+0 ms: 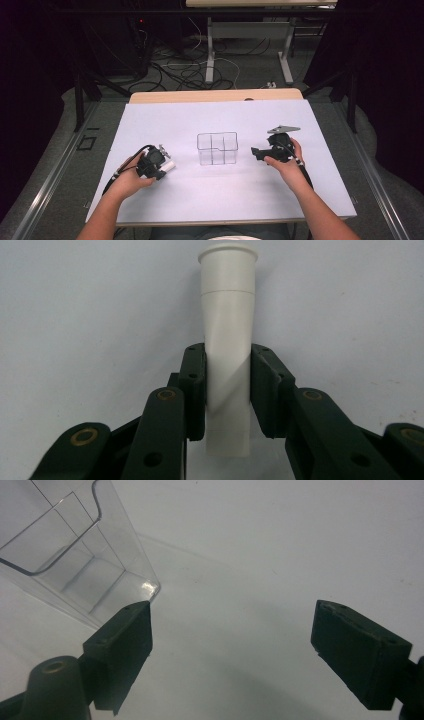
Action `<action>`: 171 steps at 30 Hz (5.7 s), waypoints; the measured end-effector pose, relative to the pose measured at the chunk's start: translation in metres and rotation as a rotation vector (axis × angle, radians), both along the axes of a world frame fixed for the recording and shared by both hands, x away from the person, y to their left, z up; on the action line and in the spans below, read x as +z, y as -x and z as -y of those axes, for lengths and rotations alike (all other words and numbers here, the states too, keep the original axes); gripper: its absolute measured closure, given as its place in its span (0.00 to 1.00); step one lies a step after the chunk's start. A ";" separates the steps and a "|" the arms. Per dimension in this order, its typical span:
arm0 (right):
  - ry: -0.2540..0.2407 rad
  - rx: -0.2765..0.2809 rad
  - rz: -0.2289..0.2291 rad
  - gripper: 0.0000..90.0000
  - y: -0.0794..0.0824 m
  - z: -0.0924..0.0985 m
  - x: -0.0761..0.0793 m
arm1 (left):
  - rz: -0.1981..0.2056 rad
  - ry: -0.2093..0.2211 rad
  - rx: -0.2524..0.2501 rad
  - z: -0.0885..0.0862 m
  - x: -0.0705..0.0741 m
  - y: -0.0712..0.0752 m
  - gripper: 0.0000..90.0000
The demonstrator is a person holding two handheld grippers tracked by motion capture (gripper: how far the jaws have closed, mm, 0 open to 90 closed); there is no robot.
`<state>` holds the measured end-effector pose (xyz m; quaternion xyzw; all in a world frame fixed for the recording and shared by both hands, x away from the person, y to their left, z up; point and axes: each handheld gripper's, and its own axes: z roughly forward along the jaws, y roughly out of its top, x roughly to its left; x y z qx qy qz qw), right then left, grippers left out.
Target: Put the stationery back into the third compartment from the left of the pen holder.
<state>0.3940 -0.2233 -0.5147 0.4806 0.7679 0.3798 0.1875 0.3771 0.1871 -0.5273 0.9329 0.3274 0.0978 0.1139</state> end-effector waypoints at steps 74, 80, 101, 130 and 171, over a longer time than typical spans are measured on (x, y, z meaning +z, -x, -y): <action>-0.285 0.039 -0.027 0.17 0.038 -0.051 0.035 | 0.256 0.763 0.230 0.048 0.041 0.044 0.78; -0.355 0.056 -0.053 0.27 0.044 -0.059 0.038 | 0.265 0.785 0.233 0.058 0.040 0.047 0.78; -0.586 0.028 -0.177 0.50 0.055 -0.073 0.033 | 0.247 0.855 0.223 0.101 0.031 0.059 0.78; -0.585 -0.004 -0.243 0.71 0.053 -0.077 0.018 | 0.164 0.865 0.133 0.134 0.016 0.068 0.78; -0.597 -0.058 -0.205 0.74 0.045 -0.060 0.023 | 0.157 0.816 0.140 0.128 -0.004 0.058 0.46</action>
